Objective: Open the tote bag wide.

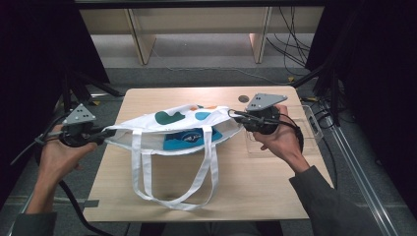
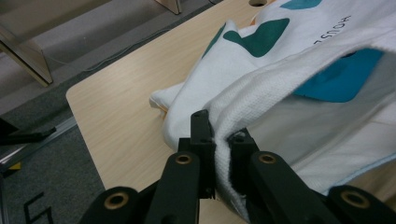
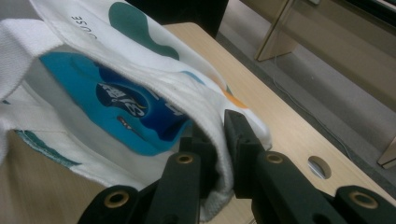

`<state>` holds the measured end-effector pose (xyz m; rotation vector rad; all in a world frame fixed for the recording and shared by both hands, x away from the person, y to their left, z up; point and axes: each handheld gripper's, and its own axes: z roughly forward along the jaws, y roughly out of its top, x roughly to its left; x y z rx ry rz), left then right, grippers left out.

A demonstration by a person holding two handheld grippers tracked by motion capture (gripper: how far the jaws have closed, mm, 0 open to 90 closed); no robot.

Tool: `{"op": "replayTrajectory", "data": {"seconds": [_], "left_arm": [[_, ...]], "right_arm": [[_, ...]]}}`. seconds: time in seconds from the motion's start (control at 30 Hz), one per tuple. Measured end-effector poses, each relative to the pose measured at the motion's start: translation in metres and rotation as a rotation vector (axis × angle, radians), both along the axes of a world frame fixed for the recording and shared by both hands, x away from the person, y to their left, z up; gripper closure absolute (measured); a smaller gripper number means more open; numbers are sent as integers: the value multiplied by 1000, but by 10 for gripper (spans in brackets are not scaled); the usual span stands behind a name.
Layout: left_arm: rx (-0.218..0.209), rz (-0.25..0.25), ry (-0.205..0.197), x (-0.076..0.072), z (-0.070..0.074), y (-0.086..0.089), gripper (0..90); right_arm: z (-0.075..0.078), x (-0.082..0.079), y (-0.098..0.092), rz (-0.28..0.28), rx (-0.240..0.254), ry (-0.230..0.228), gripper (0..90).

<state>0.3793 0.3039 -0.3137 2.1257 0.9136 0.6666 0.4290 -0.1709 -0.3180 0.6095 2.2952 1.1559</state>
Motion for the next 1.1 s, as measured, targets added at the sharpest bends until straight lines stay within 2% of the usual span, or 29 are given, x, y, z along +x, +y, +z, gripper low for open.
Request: {"op": "replayTrajectory", "data": {"seconds": [0.03, 0.13, 0.17, 0.2, 0.27, 0.33, 0.37, 0.47, 0.5, 0.53, 0.57, 0.6, 0.63, 0.7, 0.73, 0.77, 0.8, 0.83, 0.87, 0.9, 0.93, 0.97, 1.03, 1.07, 1.1], "left_arm": [[12, -4, -6, 0, 5, 1, 848], [3, -13, -10, -1, 16, 1, 851], [-18, -1, -14, -2, 17, -1, 852], [9, -19, -3, -2, 21, 0, 852], [11, -25, -1, -4, 26, 0, 852], [0, -29, 2, -6, 32, 1, 854], [-29, -22, 2, -6, 33, 1, 855], [-20, -31, 19, -9, 39, 4, 857], [-58, -12, 27, -11, 40, 2, 857], [-32, -28, 33, -11, 43, 4, 857], [-57, -18, 33, -12, 44, 3, 858], [-39, -25, 38, -13, 47, 4, 858], [-44, -32, 19, -12, 49, 3, 858], [-53, -34, 17, -15, 55, 1, 859], [-41, -50, 15, -15, 59, 2, 859], [-66, -42, 11, -16, 60, 0, 860], [-61, -22, 9, -18, 63, 0, 860], [-59, -43, 8, -17, 67, 0, 860], [-67, -43, 7, -17, 69, 0, 860], [-60, -46, -8, -17, 71, 0, 860], [-39, -50, -5, -16, 75, 0, 861], [-47, -46, -12, -16, 78, 0, 861], [-48, -42, -16, -13, 80, -1, 861], [-66, -47, -20, -11, 79, -1, 861], [-69, -40, -17, -10, 78, -1, 861]], "right_arm": [[3, 0, 0, 3, -3, -3, 835], [11, -1, 0, 3, -4, -2, 836], [14, -1, 0, 5, -9, 6, 836], [16, -1, 0, 2, -9, 17, 837], [23, 0, 0, 8, -15, 18, 837], [29, -1, 0, 11, -19, 17, 838], [32, -1, 0, 16, -21, 17, 838], [39, -1, -1, 34, -14, 19, 838], [40, -3, -1, 25, -3, 29, 838], [43, -2, -2, 39, -10, 23, 838], [44, -3, -1, 30, 0, 39, 838], [46, -2, -1, 39, -2, 26, 839], [49, -2, -1, 42, -8, 28, 839], [54, -3, -1, 35, -7, 20, 840], [56, -3, -2, 40, -7, 19, 840], [59, -3, -3, 40, -5, 17, 841], [61, -3, -4, 43, -1, 7, 841], [64, -5, -4, 34, 11, 38, 842], [67, -5, -5, 35, 11, 11, 842], [69, -5, -6, 42, 6, 10, 843], [71, -5, -6, 42, 4, 14, 843], [74, -5, -6, 39, -1, -7, 843], [78, -6, -7, 37, 5, -1, 843], [80, -5, -7, 39, 6, 4, 843], [80, -5, -7, 32, 13, -7, 843]]}}
